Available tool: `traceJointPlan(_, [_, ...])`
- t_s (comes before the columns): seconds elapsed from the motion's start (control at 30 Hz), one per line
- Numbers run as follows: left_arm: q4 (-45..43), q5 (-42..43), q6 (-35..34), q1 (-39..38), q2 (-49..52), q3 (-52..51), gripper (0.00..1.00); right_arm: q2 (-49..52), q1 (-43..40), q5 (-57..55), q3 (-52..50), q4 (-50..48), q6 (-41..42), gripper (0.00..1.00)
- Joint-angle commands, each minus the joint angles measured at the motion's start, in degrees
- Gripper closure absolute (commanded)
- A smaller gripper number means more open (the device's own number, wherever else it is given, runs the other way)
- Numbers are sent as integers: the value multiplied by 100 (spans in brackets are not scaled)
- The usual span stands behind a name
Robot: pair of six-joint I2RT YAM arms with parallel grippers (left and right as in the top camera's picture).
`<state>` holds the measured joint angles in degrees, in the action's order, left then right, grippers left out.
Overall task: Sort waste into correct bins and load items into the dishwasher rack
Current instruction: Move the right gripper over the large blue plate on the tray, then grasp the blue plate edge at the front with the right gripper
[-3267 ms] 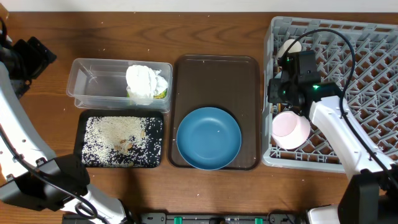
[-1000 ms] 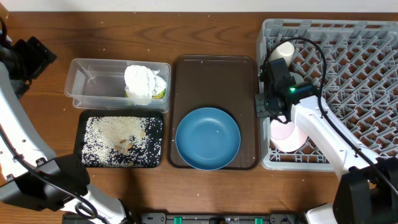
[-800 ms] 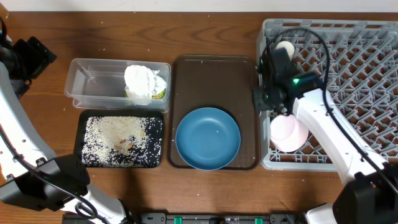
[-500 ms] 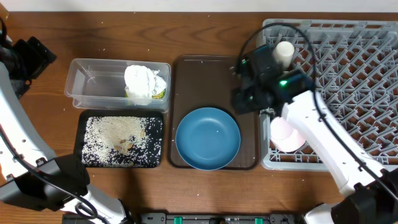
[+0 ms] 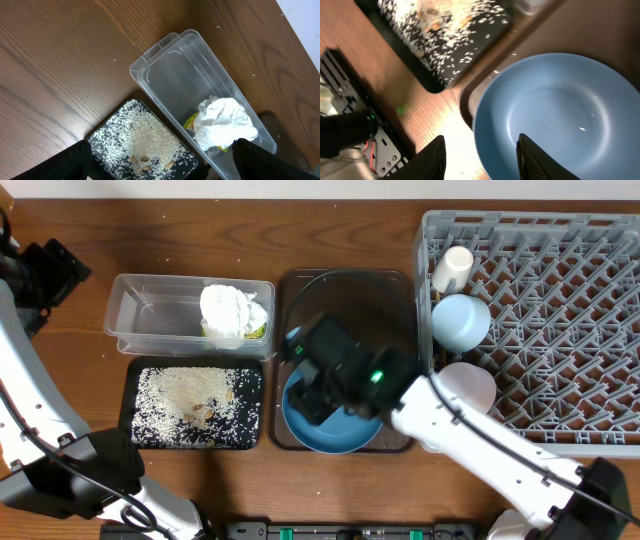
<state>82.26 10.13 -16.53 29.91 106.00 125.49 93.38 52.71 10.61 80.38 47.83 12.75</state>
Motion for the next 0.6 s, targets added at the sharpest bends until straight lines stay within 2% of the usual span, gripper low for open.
traceJointPlan(0.0, [20,-33,-9,28,42,31,8,256,433,-765,-59,-55,-140,54])
traceJointPlan(0.23, [20,-33,-9,28,42,31,8,949,973,-1104,-59,-184,-431,53])
traceJointPlan(0.57, [17,-33,-9,28,42,31,8,1676,1049,-1123,-59,-55,-420,56])
